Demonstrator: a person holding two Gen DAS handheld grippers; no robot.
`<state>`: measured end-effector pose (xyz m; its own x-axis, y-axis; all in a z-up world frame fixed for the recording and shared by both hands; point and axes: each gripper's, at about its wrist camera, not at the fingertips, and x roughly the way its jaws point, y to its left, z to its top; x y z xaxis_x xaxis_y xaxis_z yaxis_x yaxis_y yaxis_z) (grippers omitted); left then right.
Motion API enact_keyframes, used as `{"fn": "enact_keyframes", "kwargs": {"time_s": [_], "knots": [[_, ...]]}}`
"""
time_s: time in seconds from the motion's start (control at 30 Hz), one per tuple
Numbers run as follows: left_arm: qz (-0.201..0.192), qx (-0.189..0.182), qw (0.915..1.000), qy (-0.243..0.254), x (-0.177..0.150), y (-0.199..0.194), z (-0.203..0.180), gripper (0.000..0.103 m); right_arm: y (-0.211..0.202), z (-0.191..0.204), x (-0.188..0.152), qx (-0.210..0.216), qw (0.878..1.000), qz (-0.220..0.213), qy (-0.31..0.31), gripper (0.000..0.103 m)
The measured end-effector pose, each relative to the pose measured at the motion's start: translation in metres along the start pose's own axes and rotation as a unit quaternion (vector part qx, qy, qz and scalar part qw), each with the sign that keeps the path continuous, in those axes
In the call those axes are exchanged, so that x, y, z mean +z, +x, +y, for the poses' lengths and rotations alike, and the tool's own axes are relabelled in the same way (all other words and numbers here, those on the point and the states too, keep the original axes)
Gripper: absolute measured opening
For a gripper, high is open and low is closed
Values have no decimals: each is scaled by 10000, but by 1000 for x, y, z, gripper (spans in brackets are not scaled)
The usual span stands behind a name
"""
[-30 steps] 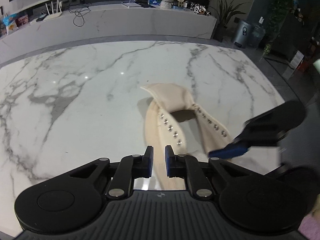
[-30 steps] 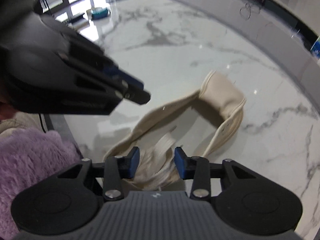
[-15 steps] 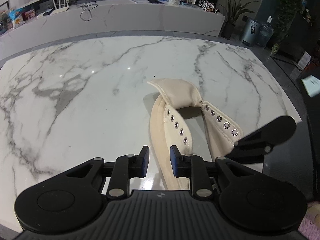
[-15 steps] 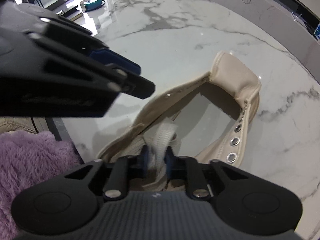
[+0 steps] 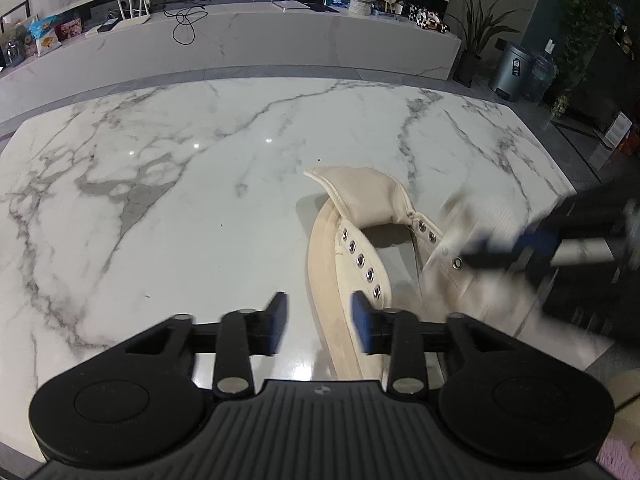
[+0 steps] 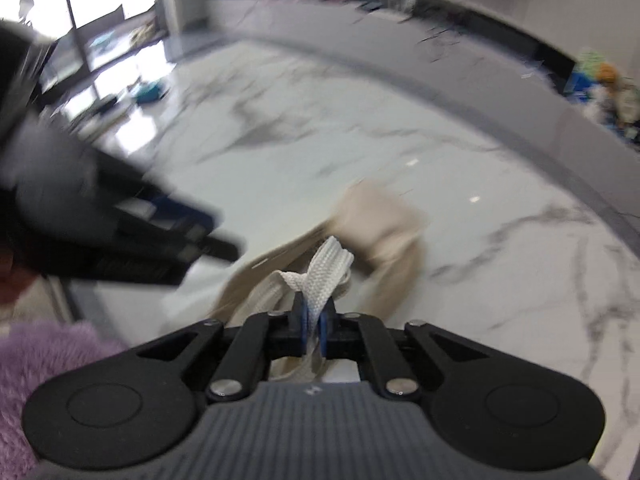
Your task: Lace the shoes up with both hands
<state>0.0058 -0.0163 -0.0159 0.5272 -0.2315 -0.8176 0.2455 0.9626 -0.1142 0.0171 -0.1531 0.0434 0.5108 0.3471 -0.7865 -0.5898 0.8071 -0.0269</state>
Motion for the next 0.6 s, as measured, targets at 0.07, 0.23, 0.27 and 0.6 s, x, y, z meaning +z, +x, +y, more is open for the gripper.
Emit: {"fn": "enact_keyframes", "kwargs": {"time_s": [0.07,0.23,0.27,0.6], "knots": [[-52,15,10000,55,2,-1,-3,47,-11,-22,4,-244,9991,-140,312,7],[-57,51,10000,64,6,2,-8,47,-3,-69,0,-704,9940,38,830,7],[-54,55,10000,60,7,3,-8,47,2,-76,-3,-759,9928,133,922,7],[-37,44,9998,182,9,5,-11,53,55,-109,-39,-645,9829,779,1538,15]]}}
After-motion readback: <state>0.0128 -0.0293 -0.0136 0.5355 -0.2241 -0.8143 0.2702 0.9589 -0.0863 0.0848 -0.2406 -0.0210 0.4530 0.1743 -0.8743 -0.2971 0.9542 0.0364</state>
